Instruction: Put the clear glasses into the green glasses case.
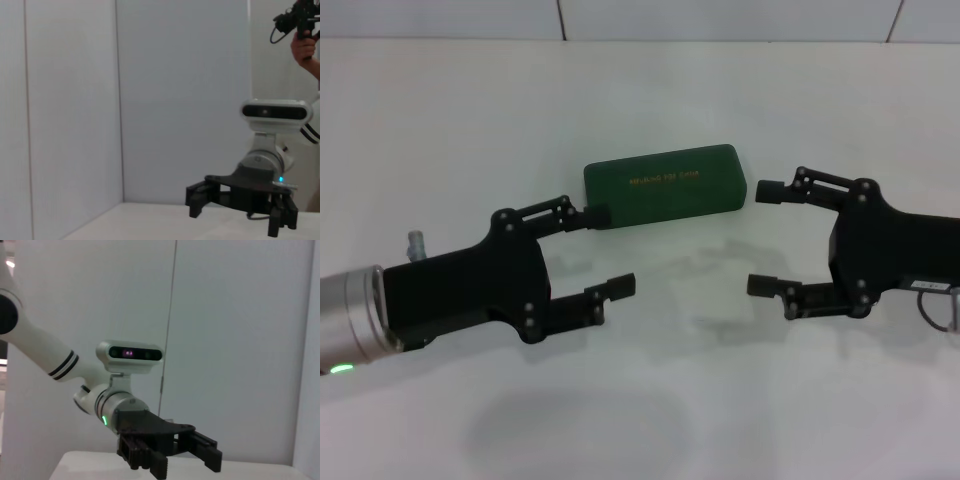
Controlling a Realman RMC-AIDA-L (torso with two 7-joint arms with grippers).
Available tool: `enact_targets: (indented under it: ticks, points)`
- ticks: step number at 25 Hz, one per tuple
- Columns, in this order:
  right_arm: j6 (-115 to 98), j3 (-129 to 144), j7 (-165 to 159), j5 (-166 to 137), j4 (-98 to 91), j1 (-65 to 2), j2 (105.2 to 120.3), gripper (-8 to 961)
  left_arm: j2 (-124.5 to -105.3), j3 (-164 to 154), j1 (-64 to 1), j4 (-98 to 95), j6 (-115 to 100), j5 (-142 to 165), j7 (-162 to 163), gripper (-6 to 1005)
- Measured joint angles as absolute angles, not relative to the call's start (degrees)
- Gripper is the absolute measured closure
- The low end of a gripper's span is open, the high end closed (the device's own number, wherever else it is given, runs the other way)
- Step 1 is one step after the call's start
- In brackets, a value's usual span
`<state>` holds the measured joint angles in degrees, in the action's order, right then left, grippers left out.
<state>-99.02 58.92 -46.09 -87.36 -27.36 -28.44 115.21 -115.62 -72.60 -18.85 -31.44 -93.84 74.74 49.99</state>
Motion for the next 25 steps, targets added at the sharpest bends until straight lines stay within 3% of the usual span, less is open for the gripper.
enact_targets:
  ticks: [4,25]
  points:
    - [-98.8,60.0,-45.58,-87.45,-27.19,-28.79,115.35,92,-115.61,-72.53,-18.81,-31.47,-94.21,76.05,49.93,297]
    - [-98.55,60.81,-43.32,-87.45,-26.73,-28.82,115.57,91,-115.72,-72.14,-18.72,-31.52,-94.47,77.74,49.13,297]
